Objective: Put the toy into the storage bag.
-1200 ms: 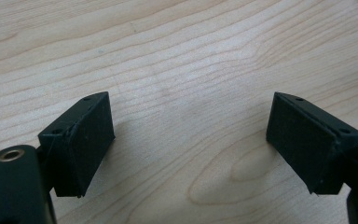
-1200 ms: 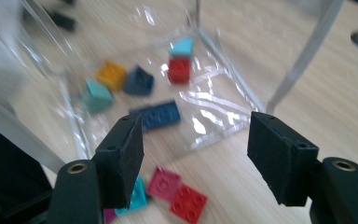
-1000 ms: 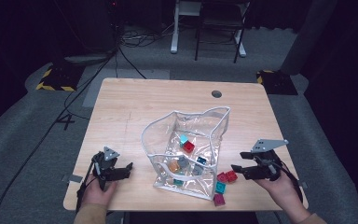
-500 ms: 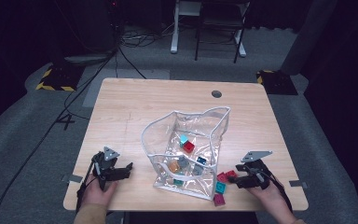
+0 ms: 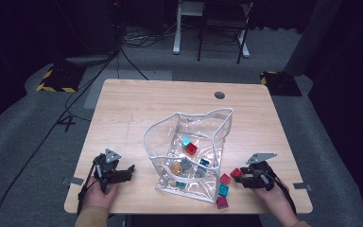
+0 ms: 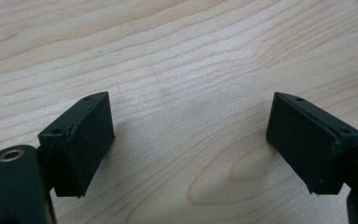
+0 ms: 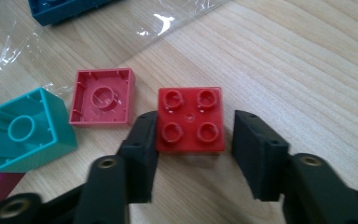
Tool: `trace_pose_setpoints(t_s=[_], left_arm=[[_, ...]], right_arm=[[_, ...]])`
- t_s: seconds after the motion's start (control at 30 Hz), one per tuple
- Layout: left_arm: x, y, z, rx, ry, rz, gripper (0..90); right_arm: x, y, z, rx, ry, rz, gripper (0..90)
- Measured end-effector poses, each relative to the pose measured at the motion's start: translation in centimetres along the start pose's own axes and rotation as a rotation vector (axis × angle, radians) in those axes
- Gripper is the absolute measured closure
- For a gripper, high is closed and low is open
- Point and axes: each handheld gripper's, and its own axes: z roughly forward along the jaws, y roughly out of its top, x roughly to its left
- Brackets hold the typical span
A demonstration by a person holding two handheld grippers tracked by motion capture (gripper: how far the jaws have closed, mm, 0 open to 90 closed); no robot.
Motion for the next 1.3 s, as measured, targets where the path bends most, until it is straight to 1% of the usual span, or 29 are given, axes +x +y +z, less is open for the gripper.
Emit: trace_pose_setpoints(t_s=[0.03,0.1,0.17,0.33,0.43,0.53,0.63,0.77,0.83,1.07,1.3], left_arm=[[0.0,0.0,0.0,0.000,0.000,0.000,15.3],[0.0,0.0,0.0,0.000,0.000,0.000,15.3],[0.0,0.0,0.0,0.001,-0.002,0.001,15.3],[0.0,0.0,0.0,0.001,-0.001,0.001,15.3],[0.0,0.0,0.0,0.001,-0.001,0.001,15.3],[0.0,0.0,0.0,0.001,-0.001,0.001,15.3],[0.0,0.0,0.0,0.001,-0.001,0.001,15.3],[0.0,0.0,0.0,0.001,-0.001,0.001,15.3],[0.0,0.0,0.0,0.001,-0.001,0.002,15.3],[0.0,0.0,0.0,0.001,-0.002,0.001,15.3],[0.0,0.0,0.0,0.001,-0.001,0.001,15.3]], right_arm=[[0.0,0.0,0.0,0.000,0.001,-0.004,57.8],[0.1,0.1,0.0,0.001,-0.008,-0.008,58.3],[0.3,0.2,-0.1,-0.002,-0.019,-0.023,58.5],[0.4,0.8,-0.8,-0.020,0.006,-0.021,58.5],[0.5,1.3,-1.7,-0.038,0.017,-0.022,58.5],[0.6,1.9,-2.7,-0.061,0.043,-0.022,58.5],[0.6,2.6,-3.6,-0.069,0.055,-0.032,58.6],[0.7,3.7,-5.0,-0.097,0.066,-0.048,58.5],[0.8,4.2,-5.6,-0.105,0.055,-0.061,58.5],[0.6,6.5,-8.2,-0.138,0.063,-0.078,58.5],[0.7,8.5,-10.3,-0.159,0.055,-0.108,58.5]])
